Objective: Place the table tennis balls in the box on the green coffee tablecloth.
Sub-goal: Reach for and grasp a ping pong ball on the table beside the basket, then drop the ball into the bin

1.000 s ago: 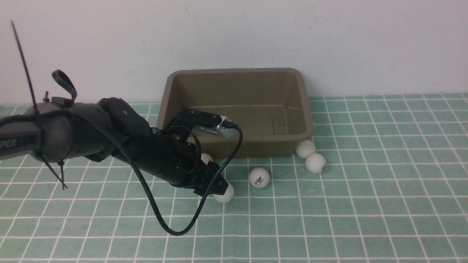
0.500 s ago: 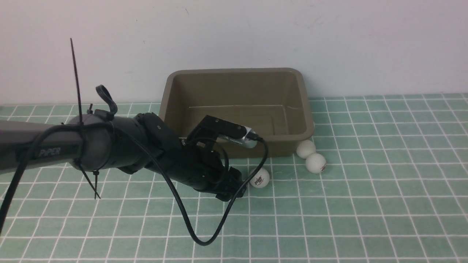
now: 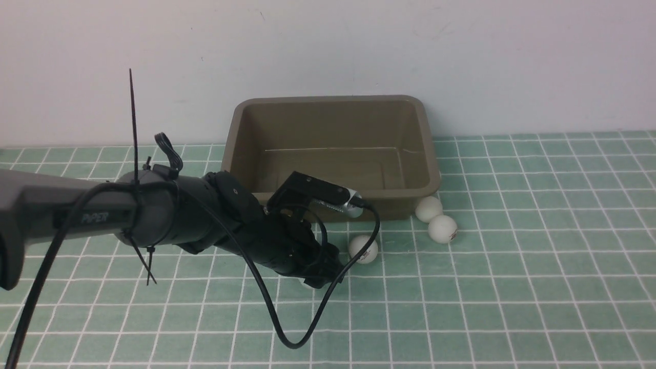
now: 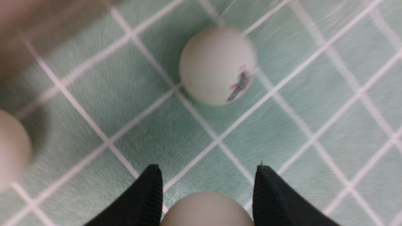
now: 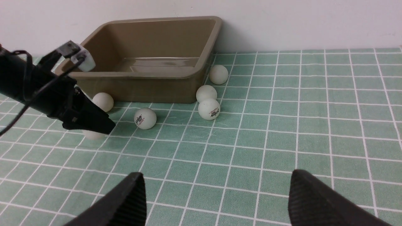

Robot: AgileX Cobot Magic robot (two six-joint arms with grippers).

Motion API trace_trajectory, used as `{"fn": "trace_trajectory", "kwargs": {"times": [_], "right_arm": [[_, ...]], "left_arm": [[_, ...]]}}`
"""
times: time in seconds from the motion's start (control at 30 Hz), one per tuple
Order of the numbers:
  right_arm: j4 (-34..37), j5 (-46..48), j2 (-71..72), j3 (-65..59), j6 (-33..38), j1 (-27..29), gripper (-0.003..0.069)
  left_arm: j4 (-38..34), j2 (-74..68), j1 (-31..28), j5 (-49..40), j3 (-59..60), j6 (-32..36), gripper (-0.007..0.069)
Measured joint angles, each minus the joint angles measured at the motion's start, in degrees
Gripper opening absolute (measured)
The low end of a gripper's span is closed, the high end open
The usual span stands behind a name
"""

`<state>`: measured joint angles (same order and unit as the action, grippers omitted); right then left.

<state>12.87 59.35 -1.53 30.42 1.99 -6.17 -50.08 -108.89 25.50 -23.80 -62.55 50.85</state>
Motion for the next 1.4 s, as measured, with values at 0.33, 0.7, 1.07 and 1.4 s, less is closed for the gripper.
{"fn": "trace_trajectory", "kwargs": {"times": [0.33, 0.7, 1.07, 1.4], "right_arm": [[0.0, 0.0, 0.0, 0.0, 0.37, 0.0, 0.0546], [0.0, 0.0, 0.0, 0.0, 0.43, 0.0, 0.0546], [0.0, 0.0, 0.0, 0.0, 0.93, 0.0, 0.0546], [0.0, -0.11, 0.0, 0.0, 2.15, 0.0, 0.0546]], "left_arm": [[1.35, 14.85, 0.18, 8.84, -3.99, 4.22, 0.0332], [1.18, 1.31, -4.28, 15.12, -15.67, 12.57, 0.034], [0.28, 5.62, -8.84, -0.17, -20.5, 9.03, 0.0501], [27.85, 24.34, -14.42, -31.01, -20.61, -15.83, 0.0405]]}}
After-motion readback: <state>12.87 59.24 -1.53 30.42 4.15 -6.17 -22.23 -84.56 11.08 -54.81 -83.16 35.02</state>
